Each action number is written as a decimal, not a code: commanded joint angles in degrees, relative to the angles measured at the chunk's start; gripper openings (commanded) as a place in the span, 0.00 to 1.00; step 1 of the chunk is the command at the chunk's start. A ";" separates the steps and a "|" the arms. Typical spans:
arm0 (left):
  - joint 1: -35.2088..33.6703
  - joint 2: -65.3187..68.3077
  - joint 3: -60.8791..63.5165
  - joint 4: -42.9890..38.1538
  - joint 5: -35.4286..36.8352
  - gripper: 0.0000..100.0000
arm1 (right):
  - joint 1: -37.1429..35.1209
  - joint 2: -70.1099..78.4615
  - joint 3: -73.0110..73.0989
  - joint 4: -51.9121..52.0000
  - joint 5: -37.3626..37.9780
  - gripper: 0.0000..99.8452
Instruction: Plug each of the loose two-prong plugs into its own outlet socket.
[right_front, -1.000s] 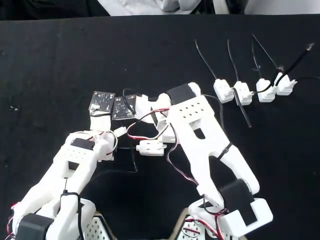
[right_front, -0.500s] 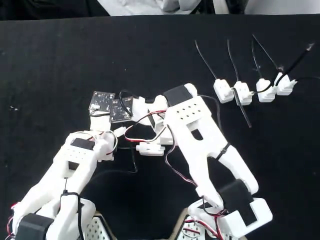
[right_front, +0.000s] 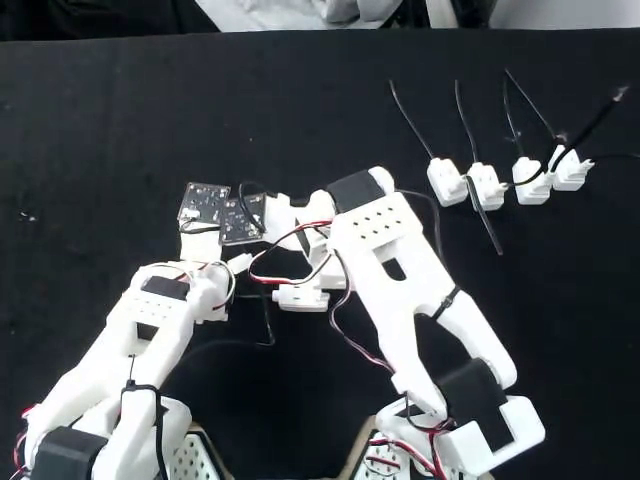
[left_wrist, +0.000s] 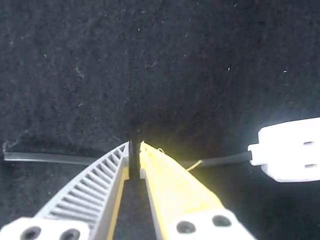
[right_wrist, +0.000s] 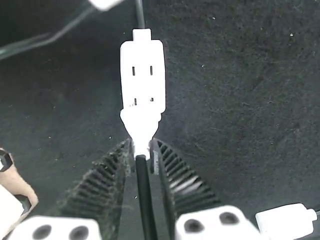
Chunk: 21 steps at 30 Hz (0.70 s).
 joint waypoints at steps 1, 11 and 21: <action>0.66 -0.53 -0.66 -0.70 -0.44 0.05 | 0.18 -0.57 -2.51 -0.97 -0.53 0.01; 0.66 -0.62 -0.66 -0.70 -0.44 0.05 | 0.26 -0.57 -2.42 -0.62 -0.53 0.01; 0.66 -0.62 -0.66 -0.70 -0.44 0.05 | 1.85 -0.57 -2.42 -0.79 -0.53 0.01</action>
